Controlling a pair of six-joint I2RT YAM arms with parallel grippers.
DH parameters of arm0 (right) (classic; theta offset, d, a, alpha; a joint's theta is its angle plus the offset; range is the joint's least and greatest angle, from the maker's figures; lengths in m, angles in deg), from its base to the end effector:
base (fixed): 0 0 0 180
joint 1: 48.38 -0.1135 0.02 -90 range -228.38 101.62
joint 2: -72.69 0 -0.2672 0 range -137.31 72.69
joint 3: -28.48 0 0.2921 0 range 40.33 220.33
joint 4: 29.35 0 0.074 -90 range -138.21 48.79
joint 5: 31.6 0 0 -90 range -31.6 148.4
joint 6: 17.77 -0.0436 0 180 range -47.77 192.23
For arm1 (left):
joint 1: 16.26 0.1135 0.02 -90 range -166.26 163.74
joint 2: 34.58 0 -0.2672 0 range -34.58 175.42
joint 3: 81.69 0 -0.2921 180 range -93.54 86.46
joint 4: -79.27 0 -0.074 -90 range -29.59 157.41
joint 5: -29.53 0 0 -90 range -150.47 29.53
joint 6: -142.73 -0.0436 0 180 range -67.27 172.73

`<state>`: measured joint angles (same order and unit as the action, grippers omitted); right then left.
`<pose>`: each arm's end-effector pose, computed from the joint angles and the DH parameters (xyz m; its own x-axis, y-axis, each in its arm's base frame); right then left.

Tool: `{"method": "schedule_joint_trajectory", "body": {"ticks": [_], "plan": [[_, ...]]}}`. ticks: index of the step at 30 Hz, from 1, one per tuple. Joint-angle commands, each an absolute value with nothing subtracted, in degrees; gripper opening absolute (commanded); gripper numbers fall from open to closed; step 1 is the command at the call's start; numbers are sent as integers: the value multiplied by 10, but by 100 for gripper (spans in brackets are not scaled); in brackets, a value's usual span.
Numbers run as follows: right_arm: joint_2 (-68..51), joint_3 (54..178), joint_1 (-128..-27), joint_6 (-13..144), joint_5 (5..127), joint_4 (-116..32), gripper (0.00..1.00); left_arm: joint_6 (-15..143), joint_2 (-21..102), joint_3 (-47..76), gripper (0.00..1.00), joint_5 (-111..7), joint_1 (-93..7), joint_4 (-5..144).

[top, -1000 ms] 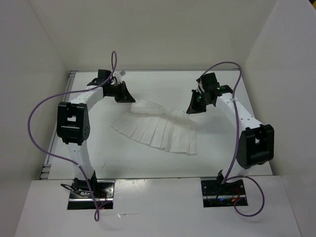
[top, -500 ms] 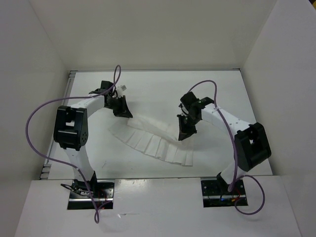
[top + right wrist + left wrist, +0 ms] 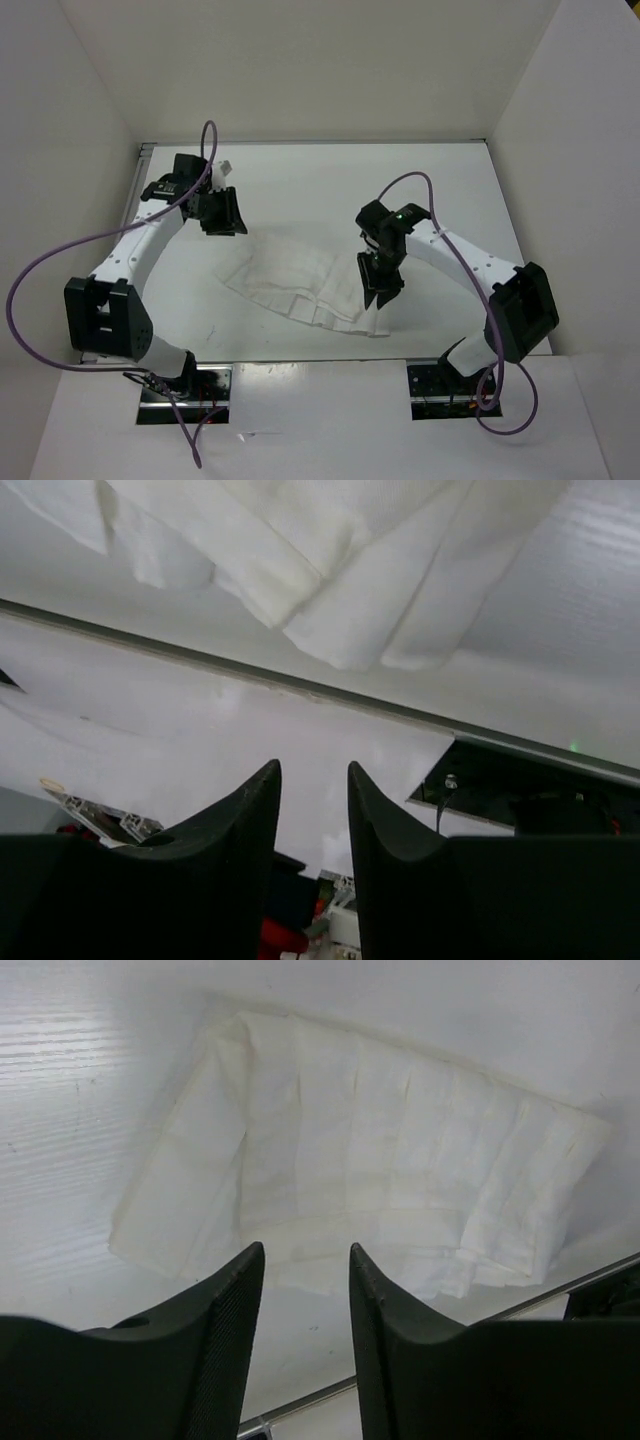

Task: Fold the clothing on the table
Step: Fold the skirt

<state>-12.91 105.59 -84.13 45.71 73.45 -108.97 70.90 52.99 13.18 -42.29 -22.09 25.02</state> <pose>0.2306 0.1799 0.2207 -0.9808 -0.1748 0.0864 -0.1489 0.9575 0.2469 0.3606 -0.0505 0.2716 -0.8732 -0.2087 -0.4405 -0.0056 0.9080 -0.4190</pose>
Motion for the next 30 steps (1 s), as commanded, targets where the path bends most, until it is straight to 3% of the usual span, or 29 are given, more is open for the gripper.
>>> {"method": "schedule_joint_trajectory", "body": {"ticks": [1,7,8,13,15,21,30], "plan": [[-128,1111,-842,430,697,-1069,38,709,515,132,46,-460,-219,222],[-239,1159,-824,405,636,-933,26,715,589,112,7,-378,-232,308],[-252,1167,-824,397,636,-920,23,723,599,112,4,-367,-239,332],[-320,1147,-824,377,665,-860,20,734,671,100,3,-354,-244,353],[-326,1116,-824,371,671,-852,20,734,685,100,7,-366,-244,353],[-366,1082,-779,385,650,-846,20,746,685,162,9,-390,-244,372],[-469,1258,-709,424,602,-841,26,758,734,166,10,-389,-250,400]]}}
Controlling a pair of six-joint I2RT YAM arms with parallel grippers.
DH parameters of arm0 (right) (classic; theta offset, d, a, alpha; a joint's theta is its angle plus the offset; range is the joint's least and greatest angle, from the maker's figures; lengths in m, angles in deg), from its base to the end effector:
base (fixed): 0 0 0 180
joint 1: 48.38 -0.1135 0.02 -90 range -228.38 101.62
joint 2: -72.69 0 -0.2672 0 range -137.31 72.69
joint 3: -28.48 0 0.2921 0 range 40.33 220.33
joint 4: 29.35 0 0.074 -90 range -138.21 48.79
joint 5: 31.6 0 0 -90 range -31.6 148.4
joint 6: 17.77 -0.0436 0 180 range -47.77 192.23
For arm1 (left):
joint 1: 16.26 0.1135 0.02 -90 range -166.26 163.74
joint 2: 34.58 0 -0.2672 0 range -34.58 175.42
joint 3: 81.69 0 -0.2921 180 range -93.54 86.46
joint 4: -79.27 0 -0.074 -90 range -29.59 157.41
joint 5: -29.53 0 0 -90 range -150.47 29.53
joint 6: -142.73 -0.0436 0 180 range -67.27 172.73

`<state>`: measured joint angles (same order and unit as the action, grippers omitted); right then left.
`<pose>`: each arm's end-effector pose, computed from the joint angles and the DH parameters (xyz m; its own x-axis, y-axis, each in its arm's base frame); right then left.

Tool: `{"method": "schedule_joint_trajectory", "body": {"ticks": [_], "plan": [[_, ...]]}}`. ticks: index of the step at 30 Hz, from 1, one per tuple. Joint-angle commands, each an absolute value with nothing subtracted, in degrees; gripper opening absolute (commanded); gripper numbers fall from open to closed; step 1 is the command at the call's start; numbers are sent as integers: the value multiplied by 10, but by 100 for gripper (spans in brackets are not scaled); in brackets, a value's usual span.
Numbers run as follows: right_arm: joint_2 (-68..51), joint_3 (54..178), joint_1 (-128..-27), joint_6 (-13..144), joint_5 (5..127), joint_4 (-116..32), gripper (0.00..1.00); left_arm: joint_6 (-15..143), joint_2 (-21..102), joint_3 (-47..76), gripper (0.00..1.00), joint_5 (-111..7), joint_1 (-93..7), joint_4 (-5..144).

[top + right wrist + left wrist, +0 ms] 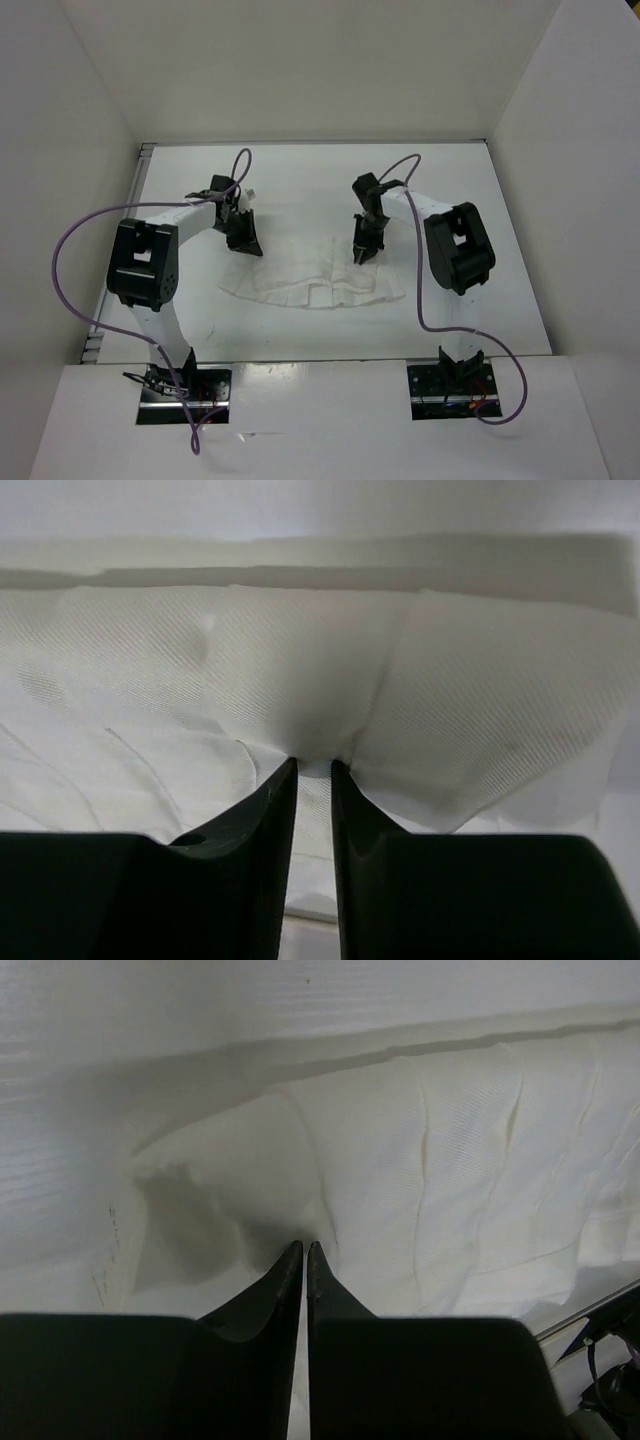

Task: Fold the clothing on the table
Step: Fold the skirt

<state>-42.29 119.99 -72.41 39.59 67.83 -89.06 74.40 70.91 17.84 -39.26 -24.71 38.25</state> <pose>0.3758 0.1754 0.1232 -0.9899 0.1412 -0.0123 0.1359 0.9701 0.2010 0.3959 -0.0748 0.1427 -0.9443 -0.2077 -0.2553 -0.0714 0.8865 -0.4572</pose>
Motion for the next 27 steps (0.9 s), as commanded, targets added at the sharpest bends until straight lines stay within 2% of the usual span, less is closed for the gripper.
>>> {"method": "schedule_joint_trajectory", "body": {"ticks": [1,3,5,6,7,8,9,12,13,14,16,21,27], "plan": [[-479,1280,-709,430,602,-841,26,758,742,157,10,-382,-250,400],[-492,1337,-709,438,595,-848,27,758,765,120,10,-382,-250,405],[-492,1372,-709,447,588,-848,33,758,784,86,10,-388,-250,389],[-480,1378,-709,457,581,-848,37,751,784,67,12,-388,-250,368],[-453,1383,-709,462,574,-848,47,744,779,33,14,-388,-250,360],[-435,1383,-709,470,574,-848,51,743,768,23,19,-388,-250,355],[-418,1383,-709,470,581,-848,54,743,754,16,42,-388,-244,350],[-351,1369,-709,484,596,-848,56,743,687,22,59,-388,-227,350],[-329,1362,-709,484,596,-848,56,743,661,22,80,-396,-227,350],[-322,1362,-709,484,603,-848,56,743,651,27,86,-405,-220,350],[-304,1357,-709,484,610,-848,56,737,639,33,92,-442,-214,344],[-284,1357,-709,484,629,-853,56,715,645,70,96,-494,-203,332],[-265,1340,-709,496,624,-853,56,705,666,117,96,-453,-177,361]]}}
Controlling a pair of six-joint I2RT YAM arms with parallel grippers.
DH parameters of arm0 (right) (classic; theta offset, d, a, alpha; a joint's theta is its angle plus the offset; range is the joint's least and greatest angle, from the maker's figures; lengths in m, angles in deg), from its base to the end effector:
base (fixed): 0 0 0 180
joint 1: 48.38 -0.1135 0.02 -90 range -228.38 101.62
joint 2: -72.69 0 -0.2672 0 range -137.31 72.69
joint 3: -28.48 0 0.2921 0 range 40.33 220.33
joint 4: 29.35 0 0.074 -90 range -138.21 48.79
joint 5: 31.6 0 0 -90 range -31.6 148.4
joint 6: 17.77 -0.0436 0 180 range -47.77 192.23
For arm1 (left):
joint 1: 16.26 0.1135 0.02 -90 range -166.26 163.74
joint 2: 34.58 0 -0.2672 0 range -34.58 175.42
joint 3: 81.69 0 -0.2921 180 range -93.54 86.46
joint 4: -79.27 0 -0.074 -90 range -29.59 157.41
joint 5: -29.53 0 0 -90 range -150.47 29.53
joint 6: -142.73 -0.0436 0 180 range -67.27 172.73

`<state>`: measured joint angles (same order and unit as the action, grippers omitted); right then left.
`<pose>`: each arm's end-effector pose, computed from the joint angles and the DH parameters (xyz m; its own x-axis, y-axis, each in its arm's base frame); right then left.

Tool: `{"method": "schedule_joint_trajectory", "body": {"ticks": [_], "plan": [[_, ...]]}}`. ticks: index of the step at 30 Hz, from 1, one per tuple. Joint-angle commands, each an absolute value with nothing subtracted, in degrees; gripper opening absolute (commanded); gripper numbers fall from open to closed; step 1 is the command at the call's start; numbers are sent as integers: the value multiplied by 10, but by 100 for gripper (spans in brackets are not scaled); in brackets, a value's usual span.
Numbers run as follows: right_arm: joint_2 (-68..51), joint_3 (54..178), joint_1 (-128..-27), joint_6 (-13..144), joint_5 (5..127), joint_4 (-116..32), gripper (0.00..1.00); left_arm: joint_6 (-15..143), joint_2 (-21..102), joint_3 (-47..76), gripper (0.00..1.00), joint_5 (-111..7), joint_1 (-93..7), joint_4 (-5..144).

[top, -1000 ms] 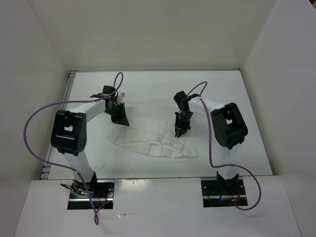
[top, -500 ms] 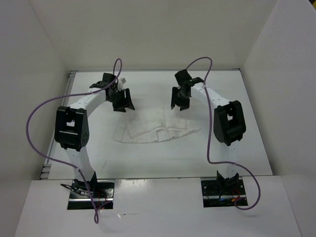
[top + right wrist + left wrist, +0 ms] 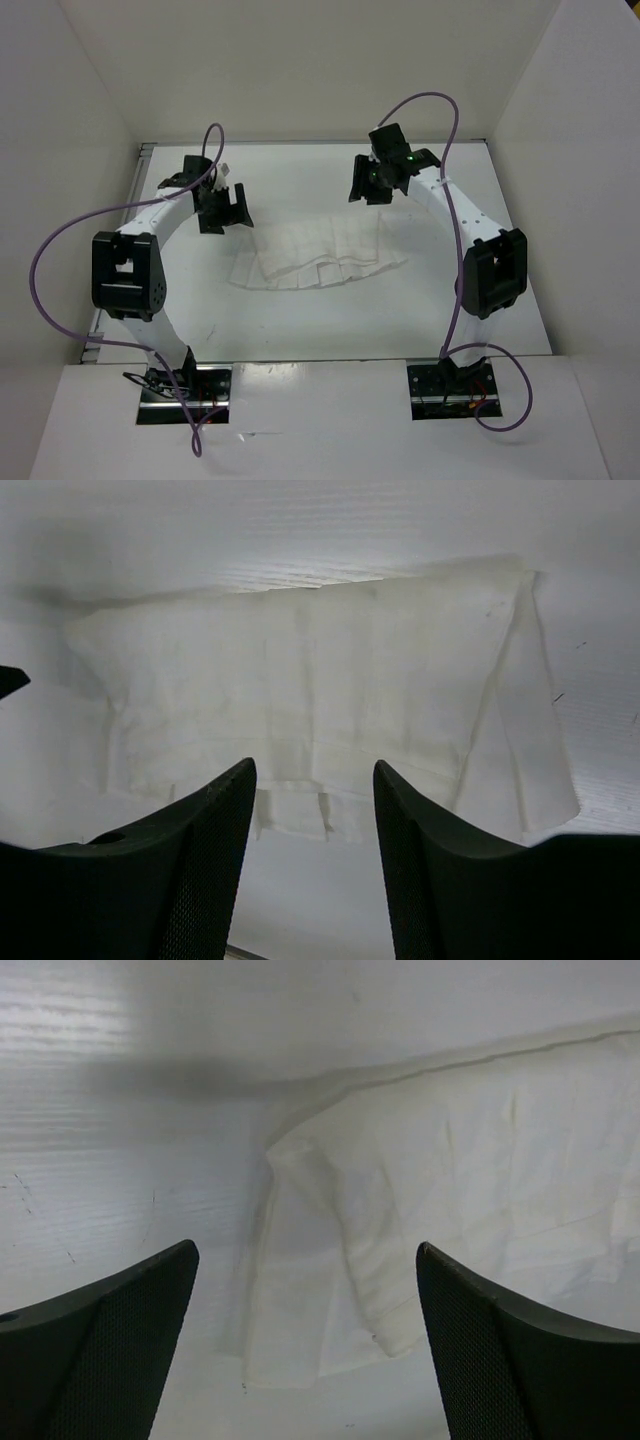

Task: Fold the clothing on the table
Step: Fold the skirt

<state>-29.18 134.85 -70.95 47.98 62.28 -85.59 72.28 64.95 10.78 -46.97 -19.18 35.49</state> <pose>0.4042 0.1712 0.3056 -0.8343 0.0970 -0.5428 -0.0866 0.9491 0.3028 0.4144 -0.0313 0.2200 -0.8387 -0.2830 -0.4654 -0.1061 0.9229 -0.3701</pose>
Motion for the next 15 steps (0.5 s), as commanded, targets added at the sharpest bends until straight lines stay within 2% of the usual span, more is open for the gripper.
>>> {"method": "schedule_joint_trajectory", "body": {"ticks": [1,15], "plan": [[-265,1340,-709,496,624,-853,56,705,666,126,96,-440,-177,372],[-236,1300,-709,502,618,-859,56,750,725,211,96,-324,-178,453]]}}
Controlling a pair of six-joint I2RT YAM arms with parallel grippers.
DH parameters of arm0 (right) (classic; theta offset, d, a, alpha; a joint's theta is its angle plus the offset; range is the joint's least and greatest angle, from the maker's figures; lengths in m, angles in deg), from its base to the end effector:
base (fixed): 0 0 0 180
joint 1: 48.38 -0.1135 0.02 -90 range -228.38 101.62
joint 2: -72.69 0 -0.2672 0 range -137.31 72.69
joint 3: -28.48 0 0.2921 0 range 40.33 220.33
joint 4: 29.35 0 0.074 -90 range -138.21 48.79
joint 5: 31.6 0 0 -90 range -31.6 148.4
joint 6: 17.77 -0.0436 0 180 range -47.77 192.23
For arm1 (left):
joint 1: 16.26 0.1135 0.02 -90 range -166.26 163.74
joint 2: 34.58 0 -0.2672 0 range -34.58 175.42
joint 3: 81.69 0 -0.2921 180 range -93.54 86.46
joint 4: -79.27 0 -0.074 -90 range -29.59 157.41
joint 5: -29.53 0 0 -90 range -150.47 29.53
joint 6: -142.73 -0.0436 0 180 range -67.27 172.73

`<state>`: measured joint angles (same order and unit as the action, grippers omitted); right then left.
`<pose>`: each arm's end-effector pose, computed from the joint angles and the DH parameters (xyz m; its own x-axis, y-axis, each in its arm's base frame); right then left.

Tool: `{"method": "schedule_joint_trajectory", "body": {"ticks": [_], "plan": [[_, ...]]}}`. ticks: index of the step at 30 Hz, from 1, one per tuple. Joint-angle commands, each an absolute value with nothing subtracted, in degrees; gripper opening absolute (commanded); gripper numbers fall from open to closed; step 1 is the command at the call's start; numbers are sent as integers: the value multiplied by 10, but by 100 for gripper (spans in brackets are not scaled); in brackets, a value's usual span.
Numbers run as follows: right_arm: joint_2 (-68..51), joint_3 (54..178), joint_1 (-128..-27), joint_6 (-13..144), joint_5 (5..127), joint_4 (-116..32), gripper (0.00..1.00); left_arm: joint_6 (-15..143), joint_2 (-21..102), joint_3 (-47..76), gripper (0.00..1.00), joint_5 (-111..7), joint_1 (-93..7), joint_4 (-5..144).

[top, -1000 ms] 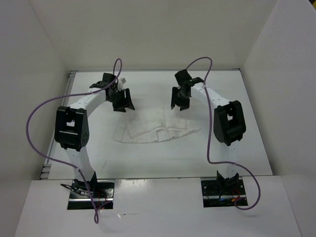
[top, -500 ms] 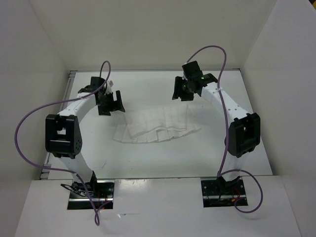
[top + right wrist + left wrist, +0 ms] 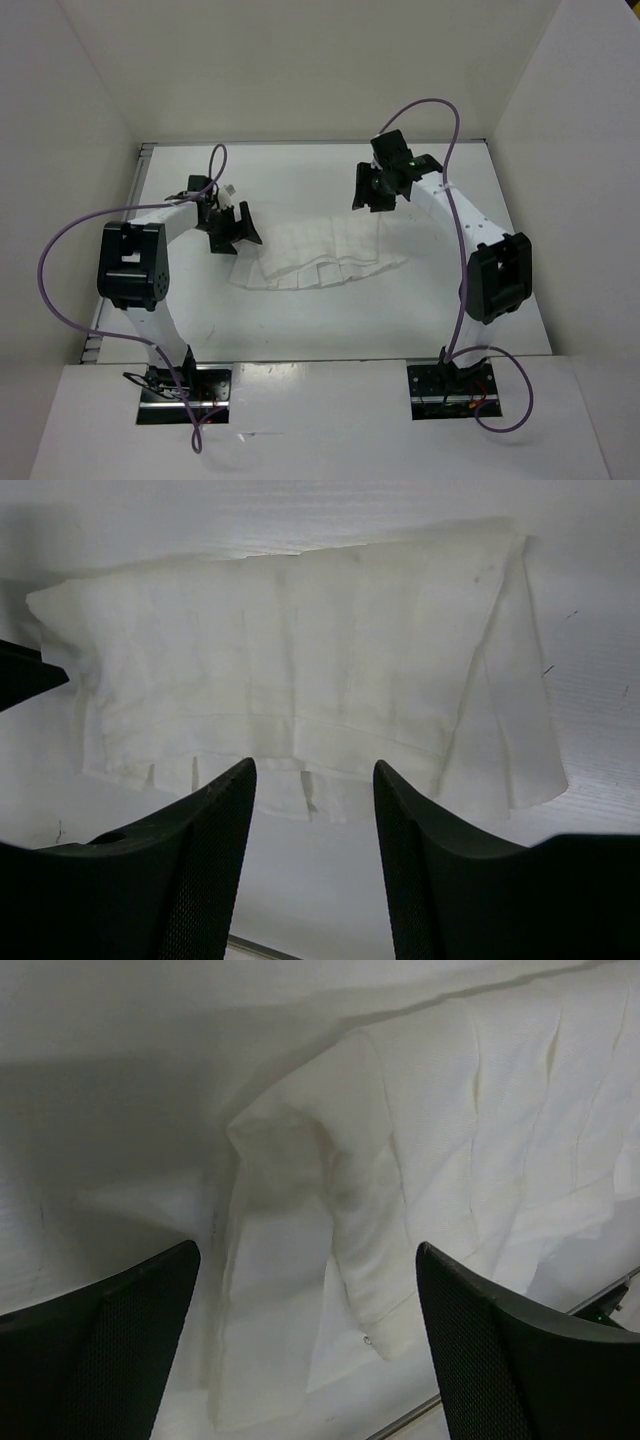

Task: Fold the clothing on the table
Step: Fold the skirt

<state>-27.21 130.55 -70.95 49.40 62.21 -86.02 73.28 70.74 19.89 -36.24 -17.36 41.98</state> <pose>0.3923 0.1662 0.2921 -0.8553 0.0638 -0.5142 -0.0941 0.9568 0.2752 0.4002 -0.0256 0.1366 -0.9117 -0.3027 -0.2780 -0.1323 0.8566 -0.4988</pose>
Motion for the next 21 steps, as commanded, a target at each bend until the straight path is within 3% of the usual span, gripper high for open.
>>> {"method": "schedule_joint_trajectory", "body": {"ticks": [1,5,9,10,15,16,17,19,21], "plan": [[-231,1300,-709,502,618,-859,56,757,725,211,95,-311,-185,454],[-226,1300,-709,502,618,-853,56,777,750,225,88,-286,-196,473],[-220,1295,-709,502,618,-853,56,790,761,230,64,-250,-201,491],[-220,1295,-709,502,618,-853,56,798,766,230,52,-250,-207,497],[-225,1289,-709,509,658,-853,56,816,777,241,29,-227,-218,519],[-225,1289,-709,517,673,-853,56,816,777,241,22,-220,-218,519],[-242,1289,-709,534,687,-860,56,822,784,241,5,-214,-218,528],[-262,1303,-709,540,718,-866,56,822,784,241,0,-214,-218,534],[-292,1309,-709,548,745,-866,47,815,784,224,0,-214,-218,515]]}}
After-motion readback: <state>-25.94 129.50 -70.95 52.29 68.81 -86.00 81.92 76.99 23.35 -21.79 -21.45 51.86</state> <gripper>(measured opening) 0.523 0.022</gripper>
